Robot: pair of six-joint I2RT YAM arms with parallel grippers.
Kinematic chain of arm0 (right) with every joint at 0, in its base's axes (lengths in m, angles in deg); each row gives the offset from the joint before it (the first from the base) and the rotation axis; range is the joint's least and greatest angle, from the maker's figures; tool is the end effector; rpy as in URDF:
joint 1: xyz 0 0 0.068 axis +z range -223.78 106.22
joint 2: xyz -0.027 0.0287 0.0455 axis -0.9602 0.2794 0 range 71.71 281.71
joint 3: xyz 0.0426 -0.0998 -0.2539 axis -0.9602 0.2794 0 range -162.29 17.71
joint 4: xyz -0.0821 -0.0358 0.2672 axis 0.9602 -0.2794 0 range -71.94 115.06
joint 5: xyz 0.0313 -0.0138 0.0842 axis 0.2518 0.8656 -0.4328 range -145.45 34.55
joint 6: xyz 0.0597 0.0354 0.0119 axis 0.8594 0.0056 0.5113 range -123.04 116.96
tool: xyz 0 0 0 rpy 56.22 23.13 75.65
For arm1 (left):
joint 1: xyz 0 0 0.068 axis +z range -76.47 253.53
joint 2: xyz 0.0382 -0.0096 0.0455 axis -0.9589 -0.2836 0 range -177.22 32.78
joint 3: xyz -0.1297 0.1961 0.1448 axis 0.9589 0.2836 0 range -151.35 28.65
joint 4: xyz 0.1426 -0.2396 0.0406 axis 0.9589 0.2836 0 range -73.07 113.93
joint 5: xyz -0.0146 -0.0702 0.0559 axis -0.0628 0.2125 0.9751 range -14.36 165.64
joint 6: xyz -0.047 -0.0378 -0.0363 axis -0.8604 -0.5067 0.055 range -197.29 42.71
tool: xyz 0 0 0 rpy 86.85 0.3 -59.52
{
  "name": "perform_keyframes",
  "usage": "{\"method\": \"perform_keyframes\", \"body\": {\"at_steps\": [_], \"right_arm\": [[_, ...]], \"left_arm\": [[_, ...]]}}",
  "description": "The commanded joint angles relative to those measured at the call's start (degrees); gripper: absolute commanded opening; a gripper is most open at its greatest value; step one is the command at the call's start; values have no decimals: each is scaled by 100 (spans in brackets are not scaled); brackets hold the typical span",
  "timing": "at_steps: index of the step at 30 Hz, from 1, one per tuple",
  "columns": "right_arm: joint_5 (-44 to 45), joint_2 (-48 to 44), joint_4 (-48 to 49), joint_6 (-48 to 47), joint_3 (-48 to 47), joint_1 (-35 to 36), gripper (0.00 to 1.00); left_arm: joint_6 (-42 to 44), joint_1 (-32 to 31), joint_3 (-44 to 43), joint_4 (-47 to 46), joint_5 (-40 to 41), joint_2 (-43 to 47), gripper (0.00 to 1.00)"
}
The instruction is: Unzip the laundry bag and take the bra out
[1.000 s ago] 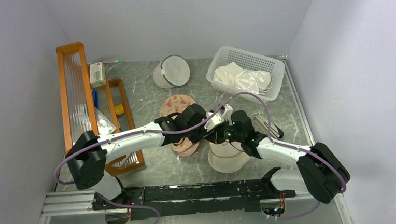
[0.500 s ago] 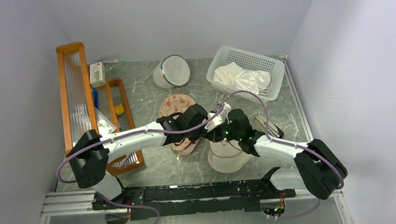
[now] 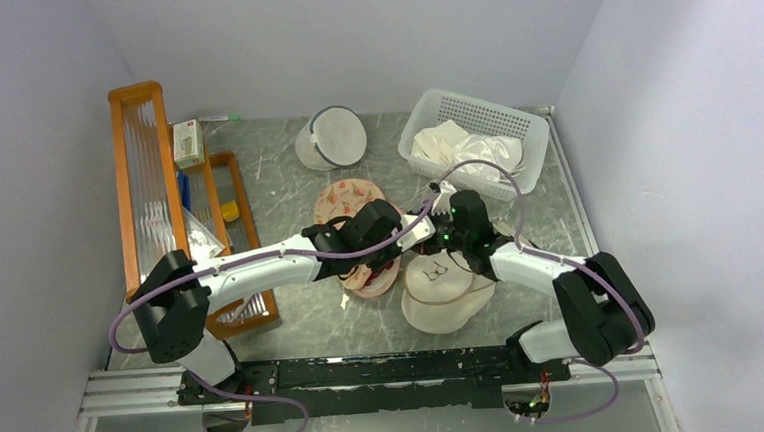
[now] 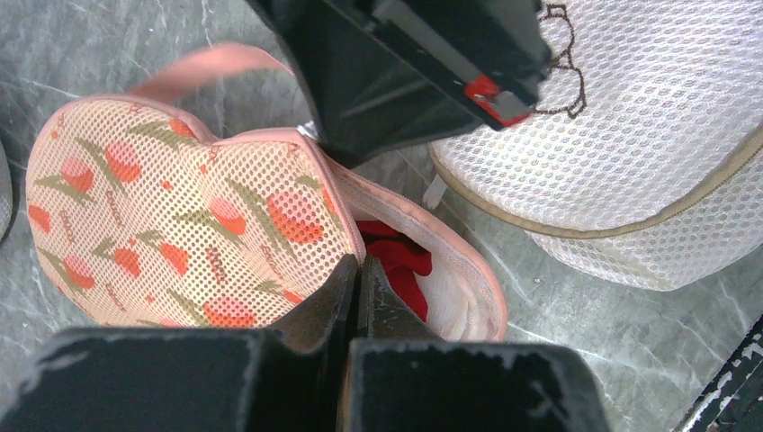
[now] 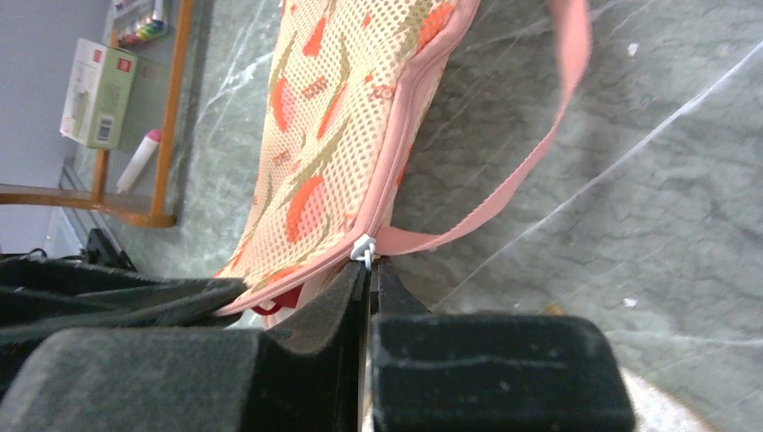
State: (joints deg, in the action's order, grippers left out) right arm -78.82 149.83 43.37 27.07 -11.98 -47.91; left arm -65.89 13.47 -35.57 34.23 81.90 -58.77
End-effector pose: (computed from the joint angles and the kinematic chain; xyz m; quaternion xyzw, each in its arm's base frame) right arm 0.2568 0.1500 0.1519 -0.0696 0.8517 0.3844 0.3492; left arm 0.1977 -0.3305 0.2195 0.5208 0.7602 -0.1128 0.3716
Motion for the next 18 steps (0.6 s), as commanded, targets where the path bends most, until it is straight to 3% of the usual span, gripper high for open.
{"method": "perform_keyframes", "body": {"at_steps": [1, 7, 10, 11, 15, 18], "right_arm": [[294, 473, -30, -537, -597, -213, 0], [18, 1255, 559, -348, -967, -208, 0], [-225, 1169, 959, 13, -774, -111, 0], [-176, 1034, 1027, 116, -631, -48, 0], [24, 292, 1344, 584, 76, 204, 0], [219, -134, 1274, 679, 407, 489, 0]], "left_arm": [[29, -53, -116, 221, -97, 72, 7], [29, -51, -121, 241, -77, 3, 7], [18, -59, -141, 271, 89, -65, 7], [16, -64, -161, 292, 163, -91, 11], [9, -59, -155, 255, 148, 21, 44], [-10, -66, -82, 145, -11, 233, 55]]}}
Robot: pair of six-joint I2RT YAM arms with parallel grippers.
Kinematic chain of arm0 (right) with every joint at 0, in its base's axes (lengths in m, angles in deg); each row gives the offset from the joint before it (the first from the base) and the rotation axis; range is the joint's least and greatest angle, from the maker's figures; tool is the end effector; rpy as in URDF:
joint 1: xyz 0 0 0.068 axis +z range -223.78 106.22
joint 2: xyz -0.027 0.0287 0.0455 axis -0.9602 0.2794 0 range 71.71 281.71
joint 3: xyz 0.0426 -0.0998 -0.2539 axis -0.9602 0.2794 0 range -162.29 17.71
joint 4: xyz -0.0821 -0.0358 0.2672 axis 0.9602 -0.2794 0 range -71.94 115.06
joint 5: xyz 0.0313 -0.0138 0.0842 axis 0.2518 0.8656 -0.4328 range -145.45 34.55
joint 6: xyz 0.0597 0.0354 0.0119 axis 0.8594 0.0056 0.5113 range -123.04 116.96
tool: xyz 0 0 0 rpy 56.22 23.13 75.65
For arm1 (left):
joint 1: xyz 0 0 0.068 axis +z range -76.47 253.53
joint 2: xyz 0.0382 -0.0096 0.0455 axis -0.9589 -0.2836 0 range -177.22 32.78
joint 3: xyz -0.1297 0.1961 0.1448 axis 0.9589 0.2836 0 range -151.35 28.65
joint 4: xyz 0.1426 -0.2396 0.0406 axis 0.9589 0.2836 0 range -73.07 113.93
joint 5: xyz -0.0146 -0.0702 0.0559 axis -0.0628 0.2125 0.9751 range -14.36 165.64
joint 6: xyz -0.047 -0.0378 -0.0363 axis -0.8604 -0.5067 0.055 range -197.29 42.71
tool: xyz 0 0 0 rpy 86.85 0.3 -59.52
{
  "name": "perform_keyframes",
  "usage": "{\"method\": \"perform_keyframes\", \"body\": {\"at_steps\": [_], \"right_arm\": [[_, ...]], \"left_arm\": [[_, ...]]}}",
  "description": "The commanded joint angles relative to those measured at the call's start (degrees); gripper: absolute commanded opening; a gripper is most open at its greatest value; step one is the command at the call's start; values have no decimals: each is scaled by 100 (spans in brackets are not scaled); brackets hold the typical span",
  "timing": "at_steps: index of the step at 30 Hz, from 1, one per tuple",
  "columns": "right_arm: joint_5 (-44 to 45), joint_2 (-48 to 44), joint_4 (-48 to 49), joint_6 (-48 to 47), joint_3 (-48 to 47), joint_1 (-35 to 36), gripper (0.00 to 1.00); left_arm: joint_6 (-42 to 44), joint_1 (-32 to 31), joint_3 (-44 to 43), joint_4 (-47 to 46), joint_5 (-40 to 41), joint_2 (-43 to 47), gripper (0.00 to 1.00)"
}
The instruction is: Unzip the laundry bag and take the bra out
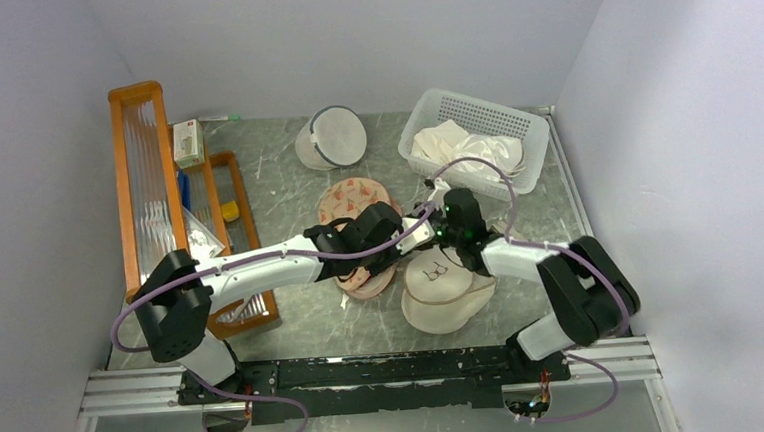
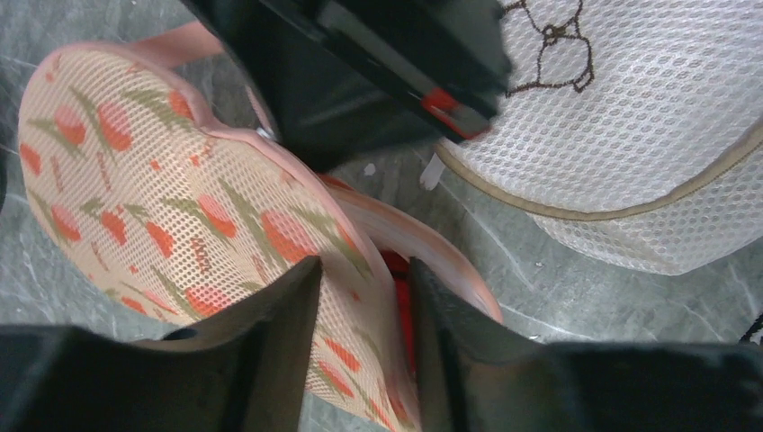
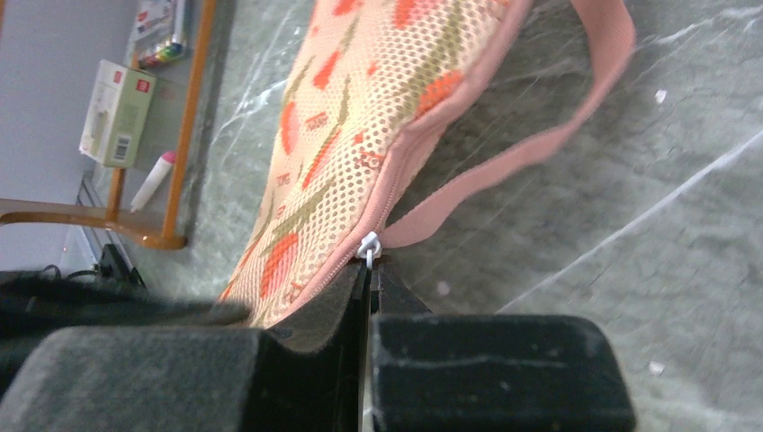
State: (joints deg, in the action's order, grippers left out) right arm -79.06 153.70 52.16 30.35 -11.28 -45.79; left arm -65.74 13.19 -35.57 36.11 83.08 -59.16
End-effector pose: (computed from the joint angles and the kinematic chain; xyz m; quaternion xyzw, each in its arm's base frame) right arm 0.2586 0.1636 0.1461 -0.0693 0.8338 0.4143 0.3582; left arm 0.1959 -0.3287 0.2141 0.5254 0.7655 -0.0964 0.3587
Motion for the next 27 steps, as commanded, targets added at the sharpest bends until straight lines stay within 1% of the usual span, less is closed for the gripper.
{"method": "perform_keyframes", "body": {"at_steps": [1, 4, 6, 8, 10, 17, 19, 22, 24, 27], "right_arm": [[310, -620, 343, 367, 396, 349, 0], [419, -807, 334, 447, 542, 511, 0], [444, -856, 404, 541, 603, 576, 0], [446, -869, 515, 609, 643, 627, 0], [510, -880, 525, 616, 649, 666, 0], [615, -872, 688, 744, 714, 732, 0], [647, -907, 694, 758, 720, 749, 0], [673, -941, 585, 700, 684, 759, 0], [731, -998, 479, 644, 679, 761, 0], [869, -1077, 259, 535, 645, 760, 0]], "left_arm": [[-30, -39, -51, -111, -130, 346, 56], [-5, -54, 104, -322, -67, 580, 62], [-10, -49, 197, -423, -27, 649, 63], [-20, -49, 152, -338, -8, 616, 64], [-29, -56, 126, -293, -20, 572, 67], [-29, -74, 48, -174, -188, 311, 68], [-22, -92, 13, -118, -78, 168, 66], [-21, -101, -57, -28, 126, 18, 58], [-36, -101, -57, -19, 246, 31, 52], [-25, -101, 20, -90, 395, 172, 41]]}}
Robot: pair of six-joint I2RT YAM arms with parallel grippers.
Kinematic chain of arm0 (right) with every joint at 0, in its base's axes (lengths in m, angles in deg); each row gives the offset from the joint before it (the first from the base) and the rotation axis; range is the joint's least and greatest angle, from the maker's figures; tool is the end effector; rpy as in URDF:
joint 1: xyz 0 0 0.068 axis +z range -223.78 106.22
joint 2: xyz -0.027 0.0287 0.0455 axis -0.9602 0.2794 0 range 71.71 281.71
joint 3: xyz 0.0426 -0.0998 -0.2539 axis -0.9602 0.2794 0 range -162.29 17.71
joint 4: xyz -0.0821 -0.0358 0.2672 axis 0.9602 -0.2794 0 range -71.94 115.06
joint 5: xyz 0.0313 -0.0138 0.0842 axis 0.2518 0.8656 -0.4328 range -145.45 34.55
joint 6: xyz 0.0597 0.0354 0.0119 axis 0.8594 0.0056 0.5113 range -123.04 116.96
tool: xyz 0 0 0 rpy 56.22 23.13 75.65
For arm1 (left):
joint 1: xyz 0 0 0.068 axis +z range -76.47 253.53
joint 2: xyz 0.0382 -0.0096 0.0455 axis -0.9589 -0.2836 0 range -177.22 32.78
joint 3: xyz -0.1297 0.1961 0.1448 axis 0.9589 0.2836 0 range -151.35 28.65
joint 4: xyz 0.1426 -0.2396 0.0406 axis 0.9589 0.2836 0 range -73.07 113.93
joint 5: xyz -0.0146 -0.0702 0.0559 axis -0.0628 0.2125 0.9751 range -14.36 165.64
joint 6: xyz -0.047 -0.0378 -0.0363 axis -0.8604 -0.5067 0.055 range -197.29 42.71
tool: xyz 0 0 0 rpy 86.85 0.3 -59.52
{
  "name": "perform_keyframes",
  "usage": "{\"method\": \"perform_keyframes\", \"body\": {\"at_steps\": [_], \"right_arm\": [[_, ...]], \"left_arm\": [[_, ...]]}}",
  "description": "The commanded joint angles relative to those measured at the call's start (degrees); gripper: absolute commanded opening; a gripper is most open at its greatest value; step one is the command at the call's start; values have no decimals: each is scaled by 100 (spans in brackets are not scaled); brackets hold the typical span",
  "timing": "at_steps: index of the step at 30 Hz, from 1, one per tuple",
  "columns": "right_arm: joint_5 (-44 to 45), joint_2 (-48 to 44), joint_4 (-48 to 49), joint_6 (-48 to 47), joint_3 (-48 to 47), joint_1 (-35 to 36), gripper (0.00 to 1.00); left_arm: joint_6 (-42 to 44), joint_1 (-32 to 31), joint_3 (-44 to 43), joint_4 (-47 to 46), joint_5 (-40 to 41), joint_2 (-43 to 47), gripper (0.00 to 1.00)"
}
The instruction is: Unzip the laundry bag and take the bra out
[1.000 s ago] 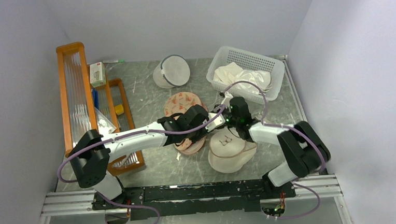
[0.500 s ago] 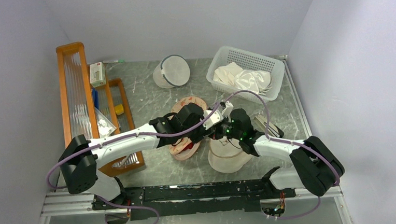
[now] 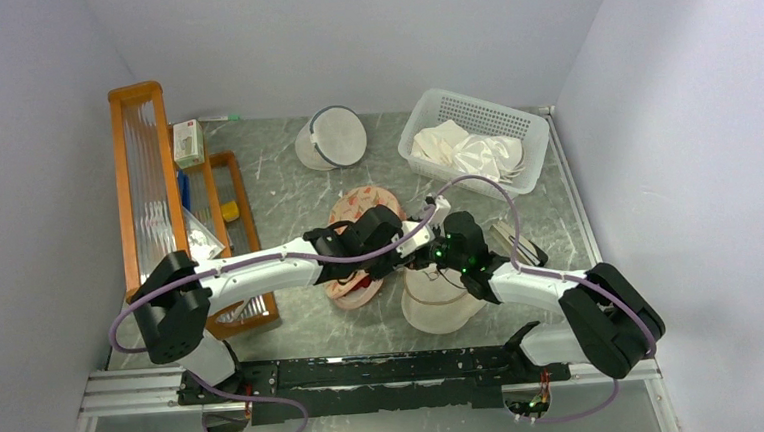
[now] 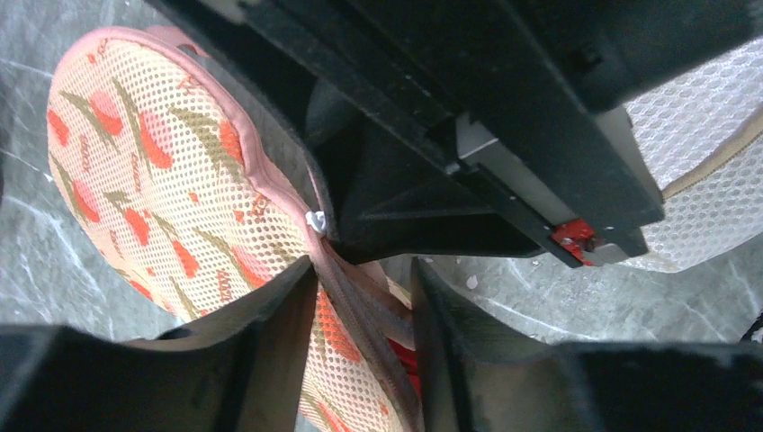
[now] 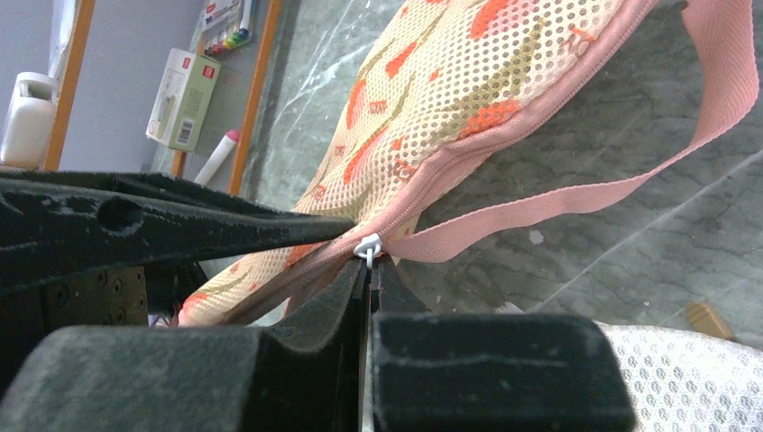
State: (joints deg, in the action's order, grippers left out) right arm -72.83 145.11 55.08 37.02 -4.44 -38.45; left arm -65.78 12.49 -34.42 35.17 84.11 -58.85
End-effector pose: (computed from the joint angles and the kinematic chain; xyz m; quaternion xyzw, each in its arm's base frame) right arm 0.2164 0.1745 0.1527 -0.0516 0.8186 0.4400 0.3655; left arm 0.1916 -0.3285 0.2106 0.5266 0.7637 -0.0914 0.3621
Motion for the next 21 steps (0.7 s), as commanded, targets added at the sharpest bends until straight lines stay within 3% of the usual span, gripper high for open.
{"method": "perform_keyframes", "body": {"at_steps": [1, 9, 14, 21], "right_arm": [[291, -230, -128, -176, -75, 26, 0], [716, -168, -820, -689, -357, -3, 0], [782, -80, -763, -811, -293, -240, 0], [83, 548, -823, -1162, -591, -1224, 0]], "left_arm": [[-5, -39, -80, -8, 360, 179, 37], [25, -35, -34, -20, 553, 268, 8], [40, -40, 17, -14, 676, 344, 7], [71, -40, 69, -32, 733, 385, 7]]}}
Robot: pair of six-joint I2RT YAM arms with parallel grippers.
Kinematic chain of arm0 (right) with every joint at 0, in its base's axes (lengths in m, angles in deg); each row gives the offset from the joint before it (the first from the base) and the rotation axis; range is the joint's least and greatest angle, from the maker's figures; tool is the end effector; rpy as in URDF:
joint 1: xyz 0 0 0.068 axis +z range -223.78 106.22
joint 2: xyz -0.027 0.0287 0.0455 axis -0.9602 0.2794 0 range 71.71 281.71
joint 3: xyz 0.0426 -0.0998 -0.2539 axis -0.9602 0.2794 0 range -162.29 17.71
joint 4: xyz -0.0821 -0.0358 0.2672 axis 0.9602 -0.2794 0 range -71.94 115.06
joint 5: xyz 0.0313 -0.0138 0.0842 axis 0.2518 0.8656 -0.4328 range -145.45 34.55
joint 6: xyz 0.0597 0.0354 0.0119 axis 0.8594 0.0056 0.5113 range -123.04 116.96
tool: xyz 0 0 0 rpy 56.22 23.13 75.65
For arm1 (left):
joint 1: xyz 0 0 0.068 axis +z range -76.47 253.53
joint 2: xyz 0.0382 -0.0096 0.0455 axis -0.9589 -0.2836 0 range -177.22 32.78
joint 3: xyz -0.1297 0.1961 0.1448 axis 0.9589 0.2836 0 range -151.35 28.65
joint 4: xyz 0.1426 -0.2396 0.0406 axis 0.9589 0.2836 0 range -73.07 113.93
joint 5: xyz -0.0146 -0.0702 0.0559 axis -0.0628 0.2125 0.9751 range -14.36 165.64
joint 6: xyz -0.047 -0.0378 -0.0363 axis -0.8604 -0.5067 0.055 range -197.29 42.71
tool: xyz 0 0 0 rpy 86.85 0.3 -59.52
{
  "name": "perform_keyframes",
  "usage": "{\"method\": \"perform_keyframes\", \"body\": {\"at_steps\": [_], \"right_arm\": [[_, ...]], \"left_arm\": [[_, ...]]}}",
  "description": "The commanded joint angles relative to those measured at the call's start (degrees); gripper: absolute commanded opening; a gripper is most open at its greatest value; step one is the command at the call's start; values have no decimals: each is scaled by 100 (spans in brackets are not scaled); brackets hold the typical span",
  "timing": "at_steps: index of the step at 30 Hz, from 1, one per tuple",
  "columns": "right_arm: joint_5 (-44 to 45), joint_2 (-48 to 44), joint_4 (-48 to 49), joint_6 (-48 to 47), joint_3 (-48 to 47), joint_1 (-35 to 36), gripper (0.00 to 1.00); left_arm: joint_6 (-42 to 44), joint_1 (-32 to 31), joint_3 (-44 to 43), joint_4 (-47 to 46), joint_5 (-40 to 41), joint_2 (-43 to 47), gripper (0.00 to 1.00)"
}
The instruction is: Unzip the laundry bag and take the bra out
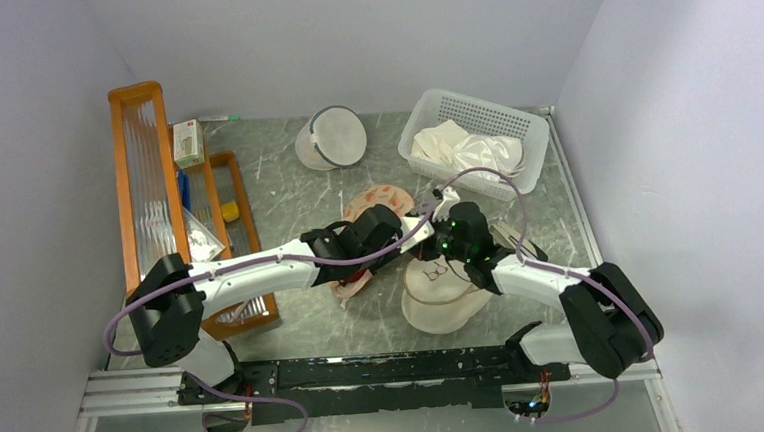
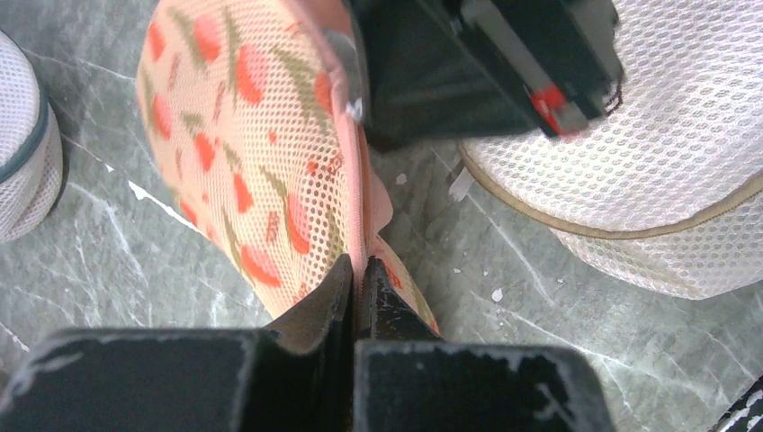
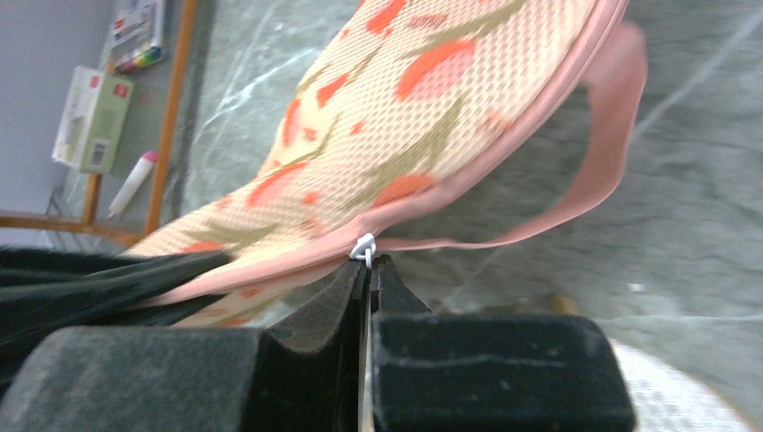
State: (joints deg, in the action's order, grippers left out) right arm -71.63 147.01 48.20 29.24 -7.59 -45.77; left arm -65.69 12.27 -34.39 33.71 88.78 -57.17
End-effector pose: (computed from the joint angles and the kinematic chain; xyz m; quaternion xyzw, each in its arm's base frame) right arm 0.2439 0.1480 0.1481 -0.0422 0.8457 0.3640 0.3880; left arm 0.1937 -0.3258 0.2239 0.5061 0.7617 -0.0686 0.3987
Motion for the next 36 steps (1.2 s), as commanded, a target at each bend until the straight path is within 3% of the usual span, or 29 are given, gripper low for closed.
{"method": "perform_keyframes", "body": {"at_steps": [1, 11, 15, 18, 20, 25, 31, 36], "right_arm": [[-75, 454, -160, -462, -330, -591, 0], [-369, 747, -541, -1027, -734, -1092, 0], [-767, 374, -270, -700, -458, -1000, 0], [-851, 103, -157, -482, -256, -876, 0], [-897, -60, -60, -294, -101, -815, 0], [-877, -433, 193, 108, 229, -533, 0], [-630, -632, 368, 487, 388, -17, 0], [-354, -726, 487, 679, 476, 481, 0]], "left_arm": [[81, -20, 66, 93, 279, 216, 7], [118, -9, -76, 317, 510, -150, 9], [148, -7, -115, 355, 170, -118, 49], [95, 7, -93, 329, -217, 28, 65], [51, 8, -26, 229, -535, 197, 70], [-146, 26, 14, -18, -996, 354, 74], [-248, 43, -75, -90, -906, 129, 78], [-229, 43, -177, 23, -757, -206, 69]]}}
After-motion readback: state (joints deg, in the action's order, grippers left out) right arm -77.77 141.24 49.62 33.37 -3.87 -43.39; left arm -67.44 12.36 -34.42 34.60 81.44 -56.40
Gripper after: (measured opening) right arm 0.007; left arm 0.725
